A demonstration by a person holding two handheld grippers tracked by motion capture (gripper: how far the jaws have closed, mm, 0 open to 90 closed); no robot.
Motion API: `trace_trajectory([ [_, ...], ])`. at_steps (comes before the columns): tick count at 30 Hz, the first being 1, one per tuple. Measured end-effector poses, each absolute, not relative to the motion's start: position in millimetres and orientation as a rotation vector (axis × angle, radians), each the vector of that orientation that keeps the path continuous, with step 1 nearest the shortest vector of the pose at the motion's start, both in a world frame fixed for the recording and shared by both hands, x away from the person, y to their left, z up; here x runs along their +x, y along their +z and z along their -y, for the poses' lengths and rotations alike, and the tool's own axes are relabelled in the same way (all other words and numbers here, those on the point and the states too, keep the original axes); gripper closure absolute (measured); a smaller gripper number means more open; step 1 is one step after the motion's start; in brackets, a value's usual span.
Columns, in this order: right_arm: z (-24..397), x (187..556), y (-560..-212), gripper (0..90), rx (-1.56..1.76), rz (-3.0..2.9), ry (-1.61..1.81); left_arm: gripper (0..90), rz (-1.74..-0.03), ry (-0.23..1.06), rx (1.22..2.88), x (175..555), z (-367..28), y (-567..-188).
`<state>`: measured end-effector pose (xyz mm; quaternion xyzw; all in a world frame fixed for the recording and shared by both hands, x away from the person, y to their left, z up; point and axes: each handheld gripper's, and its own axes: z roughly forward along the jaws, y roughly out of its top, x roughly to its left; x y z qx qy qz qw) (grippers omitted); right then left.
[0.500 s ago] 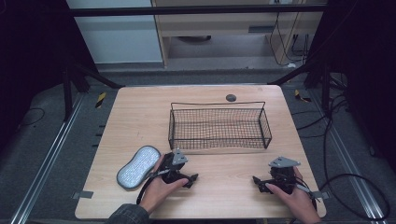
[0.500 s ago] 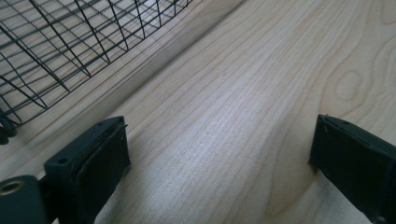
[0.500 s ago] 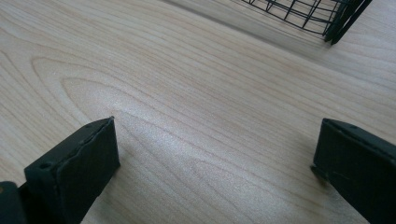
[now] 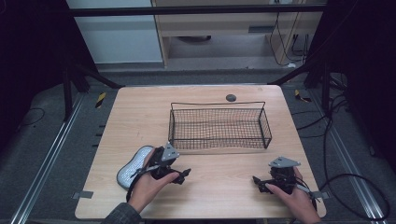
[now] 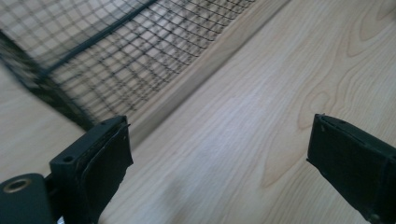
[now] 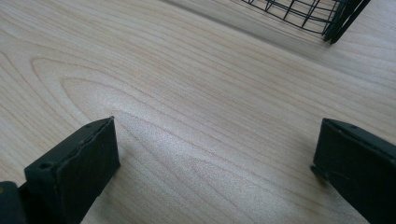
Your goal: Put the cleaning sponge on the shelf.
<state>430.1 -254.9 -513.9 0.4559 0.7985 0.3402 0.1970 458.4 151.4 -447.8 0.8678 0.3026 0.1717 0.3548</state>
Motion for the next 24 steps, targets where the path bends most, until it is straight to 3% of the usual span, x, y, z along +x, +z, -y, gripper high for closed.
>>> trace_trajectory([
  [7,255,430,-514,0.3,1.279,-2.233,0.951,4.0,-0.906,0.471,2.300,468,-186,-426],
  [14,255,430,-514,0.3,1.278,-2.236,0.951,4.2,-1.045,0.449,2.374,472,-216,-428],
  [24,256,430,-514,0.3,1.266,-2.237,0.950,5.8,-1.066,0.427,2.418,469,-237,-429],
])
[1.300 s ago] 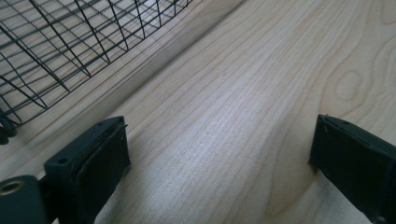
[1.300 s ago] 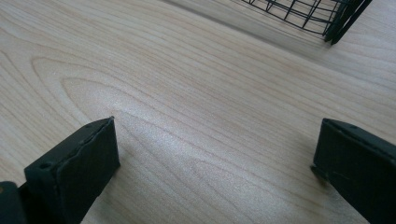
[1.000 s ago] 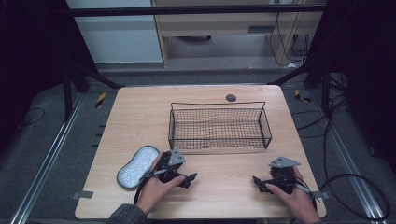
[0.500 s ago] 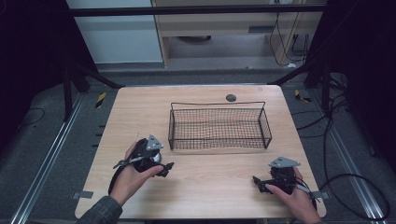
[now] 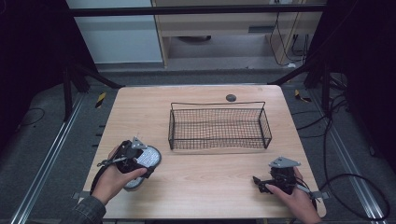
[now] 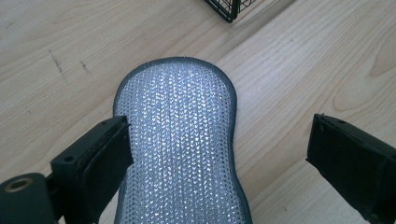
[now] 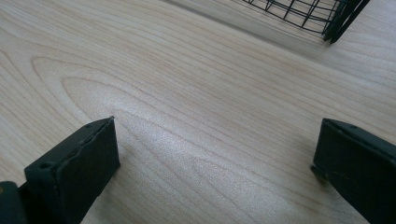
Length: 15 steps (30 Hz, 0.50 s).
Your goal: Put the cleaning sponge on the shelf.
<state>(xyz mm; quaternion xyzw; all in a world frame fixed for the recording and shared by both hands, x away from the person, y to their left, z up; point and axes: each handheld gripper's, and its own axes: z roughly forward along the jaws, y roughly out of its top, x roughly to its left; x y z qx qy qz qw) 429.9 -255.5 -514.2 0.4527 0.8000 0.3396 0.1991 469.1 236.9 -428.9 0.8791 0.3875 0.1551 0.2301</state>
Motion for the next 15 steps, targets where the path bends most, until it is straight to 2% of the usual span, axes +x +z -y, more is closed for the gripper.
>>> trace_trajectory([
  [15,255,430,-514,0.3,1.274,-2.237,0.953,4.7,-1.134,0.367,2.469,476,-247,-440],
])
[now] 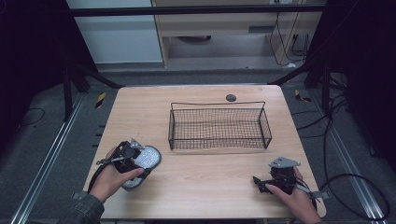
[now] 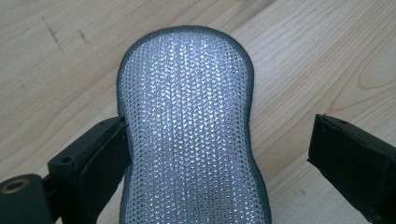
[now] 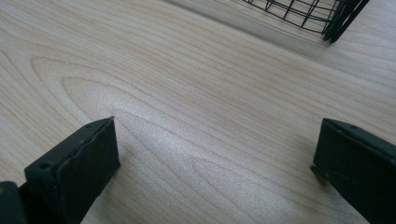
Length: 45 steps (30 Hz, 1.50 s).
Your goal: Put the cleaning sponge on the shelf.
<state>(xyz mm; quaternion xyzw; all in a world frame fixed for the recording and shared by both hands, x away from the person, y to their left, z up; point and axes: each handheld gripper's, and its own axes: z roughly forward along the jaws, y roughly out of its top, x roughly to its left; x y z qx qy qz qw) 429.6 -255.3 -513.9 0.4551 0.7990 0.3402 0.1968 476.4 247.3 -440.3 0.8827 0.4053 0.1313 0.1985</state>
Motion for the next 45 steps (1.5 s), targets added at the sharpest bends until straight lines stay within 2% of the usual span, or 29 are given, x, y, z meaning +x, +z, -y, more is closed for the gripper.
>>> trace_trajectory([
  [34,255,429,-514,0.3,1.278,-2.234,0.952,1.9,-1.244,0.274,2.512,500,-260,-480],
  [45,255,429,-514,0.3,1.278,-2.234,0.953,6.8,-1.239,0.258,2.508,501,-264,-481],
])
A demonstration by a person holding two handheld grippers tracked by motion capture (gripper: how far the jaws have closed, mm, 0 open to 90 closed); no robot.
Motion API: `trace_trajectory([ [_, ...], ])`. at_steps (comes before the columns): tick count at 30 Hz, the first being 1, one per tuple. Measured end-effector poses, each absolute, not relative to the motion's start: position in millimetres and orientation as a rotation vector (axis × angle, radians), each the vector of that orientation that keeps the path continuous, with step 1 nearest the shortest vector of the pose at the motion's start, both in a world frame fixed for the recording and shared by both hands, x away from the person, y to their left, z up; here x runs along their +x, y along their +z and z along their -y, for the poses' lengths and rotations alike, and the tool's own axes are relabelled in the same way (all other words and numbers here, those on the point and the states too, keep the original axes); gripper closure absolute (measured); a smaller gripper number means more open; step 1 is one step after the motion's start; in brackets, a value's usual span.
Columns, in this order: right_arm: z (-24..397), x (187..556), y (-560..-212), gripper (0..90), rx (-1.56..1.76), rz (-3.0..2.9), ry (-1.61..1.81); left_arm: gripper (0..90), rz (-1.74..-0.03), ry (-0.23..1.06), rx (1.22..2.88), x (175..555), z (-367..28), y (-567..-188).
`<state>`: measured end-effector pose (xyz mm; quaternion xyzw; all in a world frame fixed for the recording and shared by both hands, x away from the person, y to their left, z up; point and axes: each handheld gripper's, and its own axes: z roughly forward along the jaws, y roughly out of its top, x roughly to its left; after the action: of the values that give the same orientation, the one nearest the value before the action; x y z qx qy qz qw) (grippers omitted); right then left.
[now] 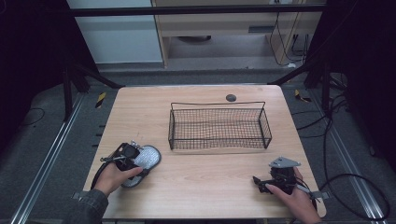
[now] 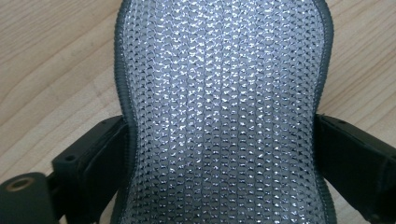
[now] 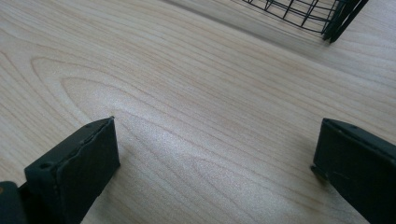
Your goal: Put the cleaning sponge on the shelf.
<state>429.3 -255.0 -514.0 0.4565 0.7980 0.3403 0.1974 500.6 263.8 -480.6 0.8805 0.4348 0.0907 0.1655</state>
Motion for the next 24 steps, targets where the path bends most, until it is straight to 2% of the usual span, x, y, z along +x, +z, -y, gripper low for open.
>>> trace_trajectory([
  [14,255,429,-514,0.3,1.278,-2.234,0.952,9.5,-1.039,0.429,2.498,482,-255,-446],
  [24,255,429,-514,0.3,1.279,-2.234,0.952,9.8,-0.972,0.459,2.484,471,-250,-432],
])
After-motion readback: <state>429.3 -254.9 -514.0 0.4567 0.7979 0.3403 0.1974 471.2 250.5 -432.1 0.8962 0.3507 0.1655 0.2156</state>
